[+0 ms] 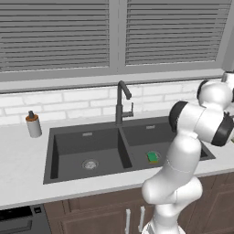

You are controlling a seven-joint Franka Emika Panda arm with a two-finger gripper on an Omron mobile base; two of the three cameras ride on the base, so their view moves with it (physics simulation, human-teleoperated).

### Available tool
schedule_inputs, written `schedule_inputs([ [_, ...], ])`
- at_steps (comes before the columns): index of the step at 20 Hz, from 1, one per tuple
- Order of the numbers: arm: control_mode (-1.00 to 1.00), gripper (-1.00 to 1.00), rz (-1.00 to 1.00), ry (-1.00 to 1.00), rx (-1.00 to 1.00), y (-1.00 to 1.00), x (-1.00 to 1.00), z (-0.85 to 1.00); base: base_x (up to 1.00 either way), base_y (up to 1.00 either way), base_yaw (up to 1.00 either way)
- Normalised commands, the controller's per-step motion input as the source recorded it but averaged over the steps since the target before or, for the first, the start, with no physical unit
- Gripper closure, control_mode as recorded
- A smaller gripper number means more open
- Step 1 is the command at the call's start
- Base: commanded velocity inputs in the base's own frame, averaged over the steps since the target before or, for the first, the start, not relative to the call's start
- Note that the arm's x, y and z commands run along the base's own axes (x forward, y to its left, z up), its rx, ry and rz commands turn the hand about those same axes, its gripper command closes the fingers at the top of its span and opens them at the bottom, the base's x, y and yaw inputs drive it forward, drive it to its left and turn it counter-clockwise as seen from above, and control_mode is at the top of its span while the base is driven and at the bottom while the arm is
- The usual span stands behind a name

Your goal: Pick the pan and sponge and place them into the sink. Then turn on the water.

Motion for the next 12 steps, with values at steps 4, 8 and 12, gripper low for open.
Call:
schedule_inputs([
  [4,-1.00,-1.00,0.00,0.00,0.01,-0.25,0.00,0.00,0.00,0.00,0.00],
  [8,-1.00,-1.00,0.00,0.00,0.00,-0.26,0.00,-0.09,0.00,0.00,0.00],
  [12,-1.00,-1.00,0.00,0.01,0.00,-0.26,0.00,-0.18,0.00,0.00,0.00],
])
